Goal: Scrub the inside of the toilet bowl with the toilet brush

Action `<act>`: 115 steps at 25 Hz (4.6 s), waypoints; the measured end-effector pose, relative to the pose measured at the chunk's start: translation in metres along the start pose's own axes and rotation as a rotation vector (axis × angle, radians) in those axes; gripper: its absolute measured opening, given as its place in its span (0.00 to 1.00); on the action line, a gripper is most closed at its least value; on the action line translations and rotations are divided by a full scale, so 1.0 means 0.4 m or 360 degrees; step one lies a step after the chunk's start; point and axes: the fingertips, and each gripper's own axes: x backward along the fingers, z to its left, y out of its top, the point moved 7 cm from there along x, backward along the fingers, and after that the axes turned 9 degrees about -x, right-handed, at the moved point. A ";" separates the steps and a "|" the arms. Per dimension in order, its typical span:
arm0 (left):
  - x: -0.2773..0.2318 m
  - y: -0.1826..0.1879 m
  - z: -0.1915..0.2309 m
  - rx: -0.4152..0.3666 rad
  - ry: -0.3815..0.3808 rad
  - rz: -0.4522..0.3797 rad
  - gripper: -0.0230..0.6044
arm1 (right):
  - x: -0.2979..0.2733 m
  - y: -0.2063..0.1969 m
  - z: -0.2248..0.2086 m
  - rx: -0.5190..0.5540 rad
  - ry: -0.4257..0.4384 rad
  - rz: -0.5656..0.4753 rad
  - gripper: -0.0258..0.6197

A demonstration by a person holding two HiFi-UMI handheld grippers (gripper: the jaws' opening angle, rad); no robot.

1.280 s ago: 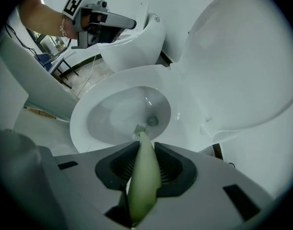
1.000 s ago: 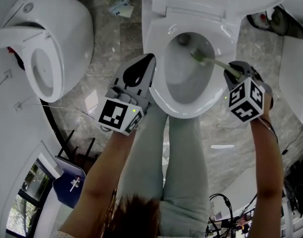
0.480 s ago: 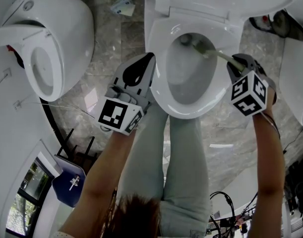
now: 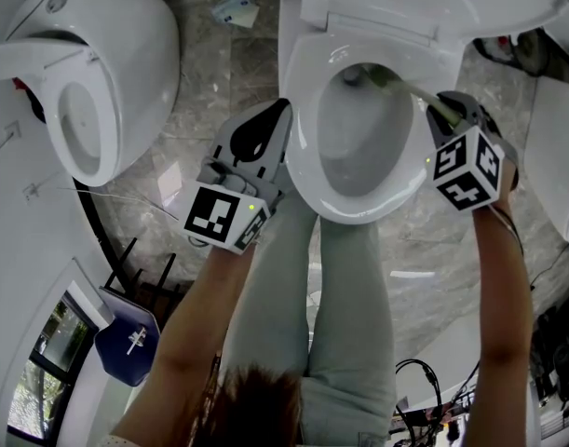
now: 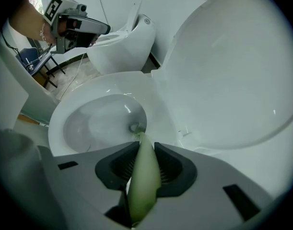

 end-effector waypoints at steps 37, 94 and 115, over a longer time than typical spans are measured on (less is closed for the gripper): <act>0.017 -0.016 0.010 0.0013 0.0029 0.0003 0.04 | -0.005 0.067 0.127 -0.0576 0.0304 -0.0281 0.21; -0.037 0.021 -0.088 -0.0056 -0.0062 0.0018 0.04 | 0.050 -0.134 0.207 -0.0075 0.0460 0.0043 0.21; -0.032 0.005 -0.066 -0.0042 -0.0067 0.0021 0.04 | 0.031 -0.111 0.077 -0.0016 0.0267 0.0091 0.21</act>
